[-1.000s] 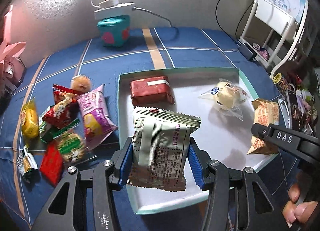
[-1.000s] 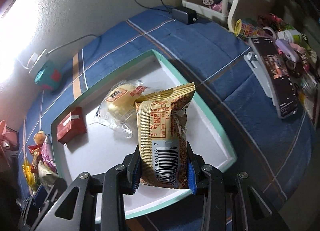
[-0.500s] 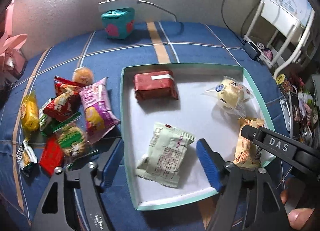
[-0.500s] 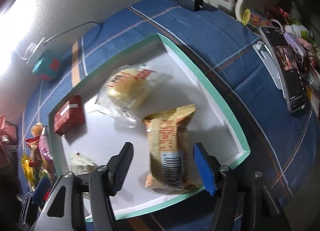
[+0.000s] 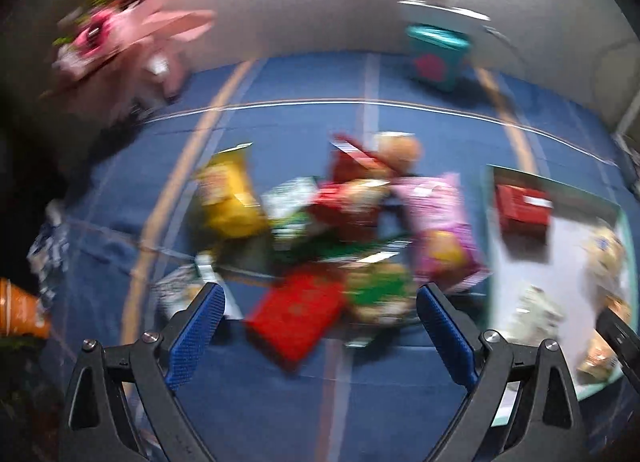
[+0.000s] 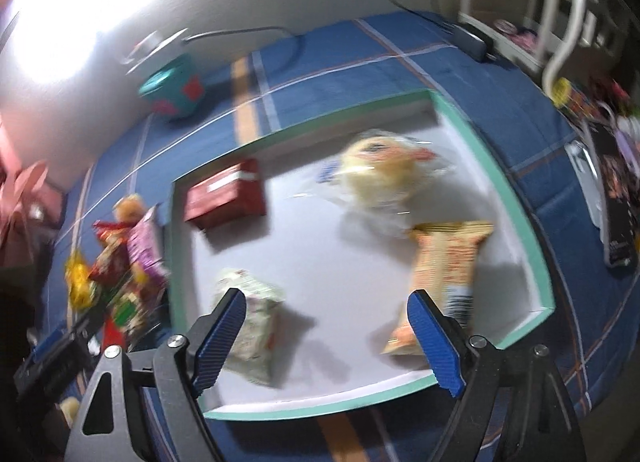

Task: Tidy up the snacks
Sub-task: 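Open left tool to drop the sachet while right tool drops the wafer bag in the tray, then move left tool to the green-white biscuit pack while right tool moves to the green cookie pack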

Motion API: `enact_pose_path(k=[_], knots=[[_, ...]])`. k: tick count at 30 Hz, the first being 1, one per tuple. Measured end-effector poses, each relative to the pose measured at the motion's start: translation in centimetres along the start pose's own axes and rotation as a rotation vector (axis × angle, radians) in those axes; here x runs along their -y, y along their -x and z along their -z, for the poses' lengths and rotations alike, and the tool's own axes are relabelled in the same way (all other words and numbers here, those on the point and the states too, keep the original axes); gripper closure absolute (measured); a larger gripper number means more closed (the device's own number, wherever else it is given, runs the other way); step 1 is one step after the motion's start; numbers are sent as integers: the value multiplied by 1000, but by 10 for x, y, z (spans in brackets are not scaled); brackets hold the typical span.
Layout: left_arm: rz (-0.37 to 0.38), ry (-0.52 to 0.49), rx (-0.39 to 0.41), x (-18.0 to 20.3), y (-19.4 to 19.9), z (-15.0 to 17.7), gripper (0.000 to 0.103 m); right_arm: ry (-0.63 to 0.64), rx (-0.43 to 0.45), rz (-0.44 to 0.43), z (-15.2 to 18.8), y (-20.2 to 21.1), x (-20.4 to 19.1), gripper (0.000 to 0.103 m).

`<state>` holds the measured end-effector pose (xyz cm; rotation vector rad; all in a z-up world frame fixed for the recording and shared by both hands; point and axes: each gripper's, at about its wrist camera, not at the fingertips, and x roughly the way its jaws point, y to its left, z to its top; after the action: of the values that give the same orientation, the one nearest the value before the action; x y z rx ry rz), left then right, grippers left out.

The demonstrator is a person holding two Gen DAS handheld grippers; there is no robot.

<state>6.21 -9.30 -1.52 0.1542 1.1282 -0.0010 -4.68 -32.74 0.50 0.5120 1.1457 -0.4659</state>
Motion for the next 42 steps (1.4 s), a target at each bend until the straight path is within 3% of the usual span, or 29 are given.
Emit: enact_pose_path(k=[4,9,13,18,29,42], knots=[[-63,51,-13,-36,-7,-1,6,75,-11,-25,7,-3,-32,18],[-87,113,-15,-66,-8,-1,6,143,-25,-44,19,-3,-63,16],[-103,168,-2,-86,-7,0,1,196,-28,-64,24,-5,-85,0],[-109,187,30,-98,-2,-1,0,226,-40,-125,33,-10,-106,0],[-67,227,-4,-112,-13,3,0,239,-22,-192,35,-7,-129,0],[-20,322,-86,-136,-46,2,0,301,-55,-212,43,-38,-173,0]])
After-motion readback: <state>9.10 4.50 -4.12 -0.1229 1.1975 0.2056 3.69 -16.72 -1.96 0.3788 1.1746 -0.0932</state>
